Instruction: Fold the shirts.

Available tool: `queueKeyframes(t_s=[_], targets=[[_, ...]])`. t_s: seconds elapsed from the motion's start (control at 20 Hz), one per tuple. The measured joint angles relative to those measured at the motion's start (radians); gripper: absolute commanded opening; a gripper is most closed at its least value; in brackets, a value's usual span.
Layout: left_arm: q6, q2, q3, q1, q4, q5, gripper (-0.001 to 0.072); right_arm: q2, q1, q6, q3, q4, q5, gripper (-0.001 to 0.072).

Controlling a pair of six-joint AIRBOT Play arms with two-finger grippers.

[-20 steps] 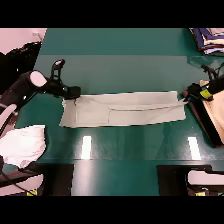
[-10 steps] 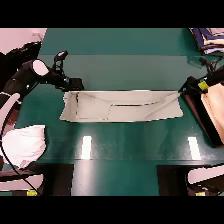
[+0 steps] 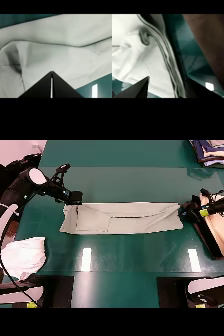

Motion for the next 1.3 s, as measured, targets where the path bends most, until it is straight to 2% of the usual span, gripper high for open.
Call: queueKeyframes(t_s=[0.05, 0.15, 0.25, 0.3, 0.55, 0.85, 1.05, 1.3], targets=[[0.003, 0.0, 0.0, 0.0, -0.008, 0.0, 0.0036, -0.007, 0.006, -0.005, -0.009, 0.014, -0.002, 0.0474], [0.007, 0.0, 0.001, 0.0, -0.032, 0.004, 0.0026, -0.019, 0.027, -0.014, -0.021, 0.021, -0.024, 0.029], [0.009, 0.0, 0.001, -0.002, -0.064, 0.011, 0.0026, -0.027, 0.053, -0.028, -0.027, 0.021, -0.06, 0.0065], [0.01, 0.0, 0.001, -0.009, -0.076, 0.018, 0.0026, -0.028, 0.064, -0.037, -0.03, 0.022, -0.07, 0.0016], [0.013, -0.056, 0.034, -0.116, -0.111, 0.058, 0.0026, 0.042, 0.089, -0.072, -0.033, -0.003, -0.098, 0.0015], [0.01, -0.288, 0.238, -0.294, -0.154, 0.098, 0.0026, 0.284, 0.105, -0.052, -0.023, 0.183, -0.059, 0.0014], [0.005, -0.432, 0.352, -0.386, -0.189, 0.106, 0.0026, 0.375, 0.185, -0.01, 0.08, 0.261, -0.031, 0.0015], [-0.013, -0.514, 0.39, -0.434, -0.209, 0.121, 0.0026, 0.377, 0.362, 0.025, 0.265, 0.292, -0.024, 0.0015]])
